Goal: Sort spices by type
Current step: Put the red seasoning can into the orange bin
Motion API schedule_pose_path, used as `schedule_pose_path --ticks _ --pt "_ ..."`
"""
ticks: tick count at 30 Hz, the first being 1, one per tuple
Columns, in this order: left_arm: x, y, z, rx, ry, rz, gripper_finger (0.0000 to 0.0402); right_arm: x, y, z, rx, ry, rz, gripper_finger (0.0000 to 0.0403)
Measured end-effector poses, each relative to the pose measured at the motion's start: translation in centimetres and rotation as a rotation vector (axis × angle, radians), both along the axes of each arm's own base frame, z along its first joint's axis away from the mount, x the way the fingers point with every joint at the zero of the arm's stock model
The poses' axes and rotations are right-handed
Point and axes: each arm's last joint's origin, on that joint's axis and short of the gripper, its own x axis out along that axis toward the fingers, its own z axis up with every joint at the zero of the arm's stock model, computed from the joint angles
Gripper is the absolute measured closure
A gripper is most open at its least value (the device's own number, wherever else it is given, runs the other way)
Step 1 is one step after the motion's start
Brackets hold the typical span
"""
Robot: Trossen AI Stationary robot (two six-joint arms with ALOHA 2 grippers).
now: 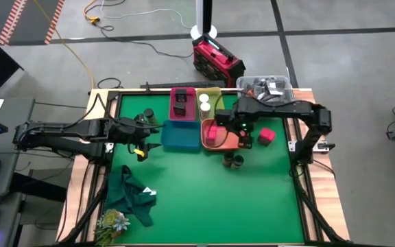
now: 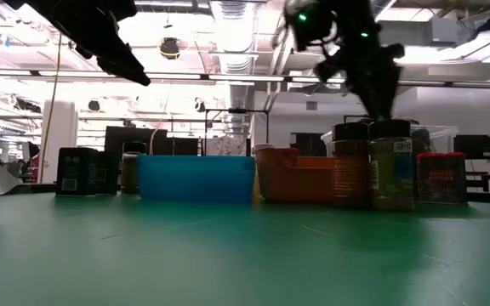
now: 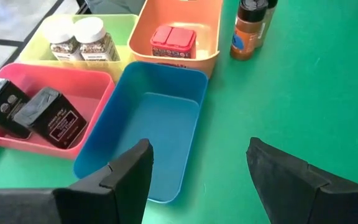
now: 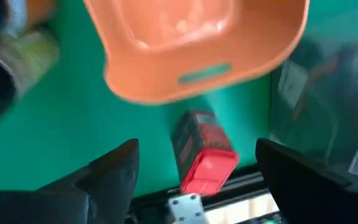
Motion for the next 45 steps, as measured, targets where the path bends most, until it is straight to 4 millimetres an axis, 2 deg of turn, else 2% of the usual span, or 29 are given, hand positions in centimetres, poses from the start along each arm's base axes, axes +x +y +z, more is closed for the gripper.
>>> schedule_pose_path --ticks 4,10,16,22,38,41,45 --pt "-0.1 0.0 -0.1 -0.003 0.011 0.001 0.0155 -2.8 -0.1 -0.4 -0.027 -0.050 -0.118 0.0057" --pt "-0.1 0.0 -0.2 -0.008 0.016 0.005 0.0155 -7.3 -0.1 0.1 -0.072 -0.197 -0.321 0.0057" --pt "0.1 0.0 0.1 -0.005 -0.011 0.004 0.0155 -10.2 -0.6 -0.7 -0.064 -0.215 -0.503 0.0057" --pt "0.0 0.0 0.1 -0.007 -0.011 0.006 0.0155 -11.3 -1.4 -2.4 -0.069 -0.206 -0.573 0.0060" --pt "-0.1 0.0 -0.2 -0.021 0.018 0.014 0.0155 -11.9 -2.7 -6.2 0.015 -0.225 -0.445 0.0063" --pt "-0.1 0.0 -0.2 -0.021 0.018 0.014 0.0155 -12.0 -2.6 -6.8 0.026 -0.218 -0.445 0.0075" --pt "-0.1 0.0 -0.2 -0.016 0.012 0.010 0.0155 -12.3 -2.5 -7.2 0.031 -0.203 -0.444 0.0110"
